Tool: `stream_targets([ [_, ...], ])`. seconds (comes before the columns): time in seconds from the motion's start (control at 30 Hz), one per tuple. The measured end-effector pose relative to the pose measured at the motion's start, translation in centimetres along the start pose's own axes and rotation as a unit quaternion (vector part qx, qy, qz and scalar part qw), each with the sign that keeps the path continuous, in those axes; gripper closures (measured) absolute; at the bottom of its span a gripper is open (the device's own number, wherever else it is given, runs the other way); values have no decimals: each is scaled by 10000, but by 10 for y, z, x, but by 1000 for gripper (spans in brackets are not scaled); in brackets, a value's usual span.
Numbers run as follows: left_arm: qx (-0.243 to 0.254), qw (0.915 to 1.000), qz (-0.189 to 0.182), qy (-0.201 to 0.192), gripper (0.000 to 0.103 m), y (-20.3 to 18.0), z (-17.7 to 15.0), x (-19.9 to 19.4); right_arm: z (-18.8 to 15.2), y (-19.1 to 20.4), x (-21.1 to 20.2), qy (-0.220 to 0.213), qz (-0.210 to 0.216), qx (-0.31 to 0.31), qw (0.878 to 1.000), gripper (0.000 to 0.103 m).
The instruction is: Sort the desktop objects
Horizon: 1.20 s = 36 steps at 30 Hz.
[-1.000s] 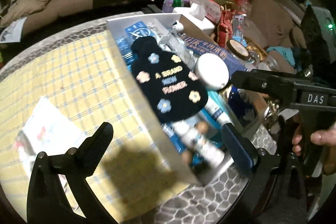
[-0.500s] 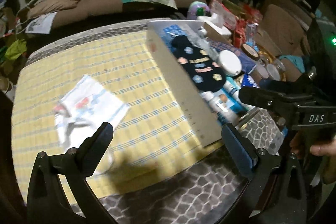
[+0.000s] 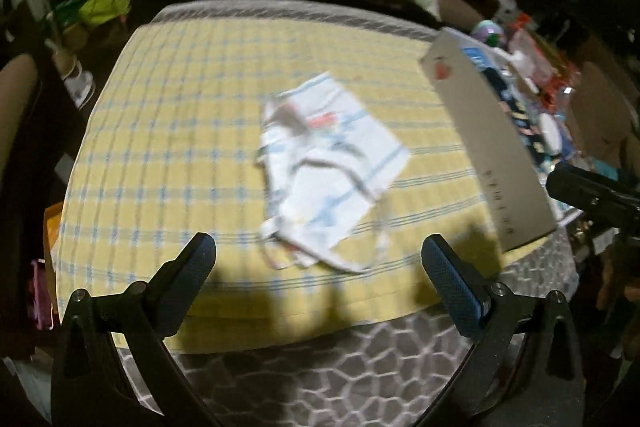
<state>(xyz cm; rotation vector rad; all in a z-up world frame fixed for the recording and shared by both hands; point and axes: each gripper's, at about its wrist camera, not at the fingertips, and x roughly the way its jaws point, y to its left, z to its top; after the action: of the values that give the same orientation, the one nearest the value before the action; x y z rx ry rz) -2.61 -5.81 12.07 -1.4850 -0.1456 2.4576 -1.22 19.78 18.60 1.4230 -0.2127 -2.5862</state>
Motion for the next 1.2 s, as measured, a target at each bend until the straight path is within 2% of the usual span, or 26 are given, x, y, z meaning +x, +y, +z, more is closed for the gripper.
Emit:
stream_targets([
  [0.23,12,9999,70,134,0,28,-8,34,-2,23,70,153,183,123,9996,0],
  [0.37,-15,9998,68,200,0,37,-8,55,-6,30,107,248,137,117,9995,7],
  [0.53,108,9992,71,369,0,38,-11,84,-8,26,142,430,301,251,9983,27],
  [0.67,185,9988,-7,459,0,33,-8,98,-11,19,159,599,428,307,9968,39],
  [0.73,262,9987,24,437,0,29,-5,100,-11,16,164,669,535,334,9958,53],
  [0.8,344,9986,-26,408,1,23,-2,101,-12,14,166,737,686,393,9941,61],
  [0.87,380,9981,-138,457,16,20,0,103,-12,11,167,770,825,468,9925,64],
  [0.9,400,9979,-156,490,33,18,1,104,-13,9,166,765,934,531,9913,67],
  [0.93,416,9976,-144,526,46,16,2,106,-12,8,166,760,1024,586,9901,69],
  [1.0,445,9968,-224,623,58,12,2,110,-11,8,162,699,1186,632,9885,74],
  [1.07,448,9966,-259,638,73,9,1,112,-8,10,158,645,1227,600,9885,76],
  [1.1,429,9969,-269,599,85,8,2,110,-7,11,155,603,1202,573,9893,76],
  [1.13,386,9973,-314,546,91,8,4,108,-6,12,152,565,1153,545,9902,77],
  [1.2,156,9969,-652,405,91,9,8,100,-2,13,145,435,982,462,9931,79],
])
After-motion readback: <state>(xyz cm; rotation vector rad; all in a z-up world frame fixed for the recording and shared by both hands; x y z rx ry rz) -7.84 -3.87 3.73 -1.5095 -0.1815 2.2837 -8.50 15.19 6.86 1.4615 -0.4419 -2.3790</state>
